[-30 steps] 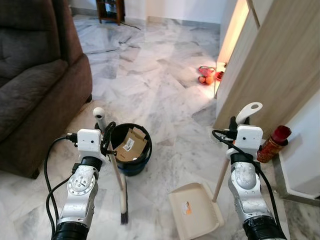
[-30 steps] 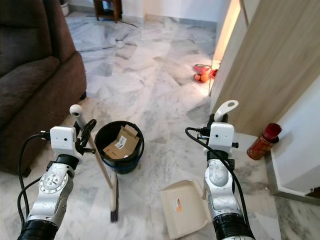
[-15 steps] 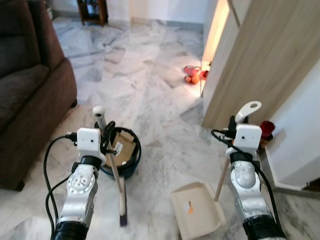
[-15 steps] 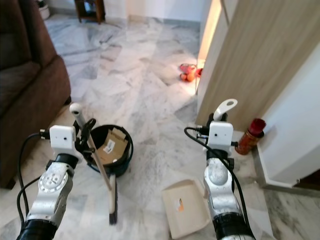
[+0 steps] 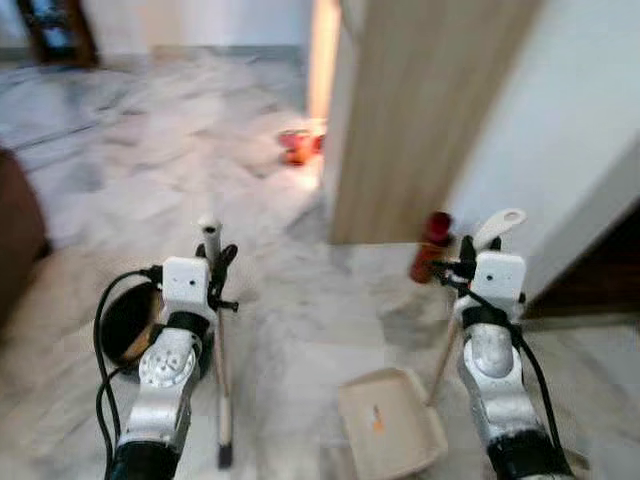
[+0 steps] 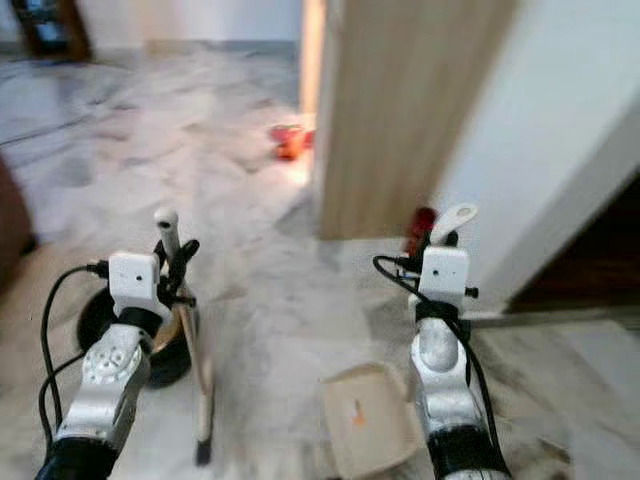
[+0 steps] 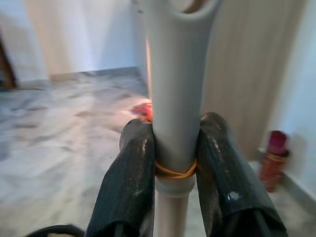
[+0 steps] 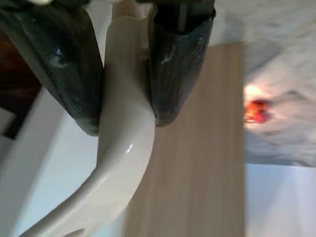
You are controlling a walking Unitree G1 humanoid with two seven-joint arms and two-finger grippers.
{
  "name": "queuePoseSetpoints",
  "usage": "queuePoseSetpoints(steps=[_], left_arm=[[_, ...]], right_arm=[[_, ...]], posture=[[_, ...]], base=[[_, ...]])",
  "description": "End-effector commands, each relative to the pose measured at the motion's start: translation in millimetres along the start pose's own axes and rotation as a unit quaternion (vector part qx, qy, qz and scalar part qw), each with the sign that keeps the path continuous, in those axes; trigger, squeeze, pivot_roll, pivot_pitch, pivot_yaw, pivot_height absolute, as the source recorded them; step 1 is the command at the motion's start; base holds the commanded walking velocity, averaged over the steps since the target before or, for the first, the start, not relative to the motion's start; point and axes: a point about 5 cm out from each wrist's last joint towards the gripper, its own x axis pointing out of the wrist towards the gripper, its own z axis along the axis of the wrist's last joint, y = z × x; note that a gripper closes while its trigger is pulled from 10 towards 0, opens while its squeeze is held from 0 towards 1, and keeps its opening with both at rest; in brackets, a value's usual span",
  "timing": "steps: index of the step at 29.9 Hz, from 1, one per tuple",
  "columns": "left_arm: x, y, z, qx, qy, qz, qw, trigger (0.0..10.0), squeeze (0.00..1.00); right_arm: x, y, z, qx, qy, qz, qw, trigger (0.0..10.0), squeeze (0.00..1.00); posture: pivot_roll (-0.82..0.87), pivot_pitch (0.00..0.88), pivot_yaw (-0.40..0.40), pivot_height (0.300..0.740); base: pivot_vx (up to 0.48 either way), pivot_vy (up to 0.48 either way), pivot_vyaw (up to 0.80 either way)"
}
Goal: Sweep floor
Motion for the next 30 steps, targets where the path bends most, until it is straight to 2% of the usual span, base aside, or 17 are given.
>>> queuePoseSetpoints(steps=[1,30], left_arm=[[4.6,-2.0,9.2,-0.001,-0.021,-0.004,1.0,10.0,0.0],[7.5,-0.7,9.5,-0.003,-0.021,0.0,1.0,10.0,0.0]], right_arm=[[3.4,-2.0,6.7,0.001,-0.014,-0.004,1.0,10.0,0.0],[3.8,0.5,8.3,0.003,-0.01,-0.009,1.0,10.0,0.0]], posture=[[-0.02,0.062,-0.037,0.74],[-0.03,0.067,-0.035,0.74]], base=[[0.0,0.0,-0.8],[0.0,0.0,-0.8]])
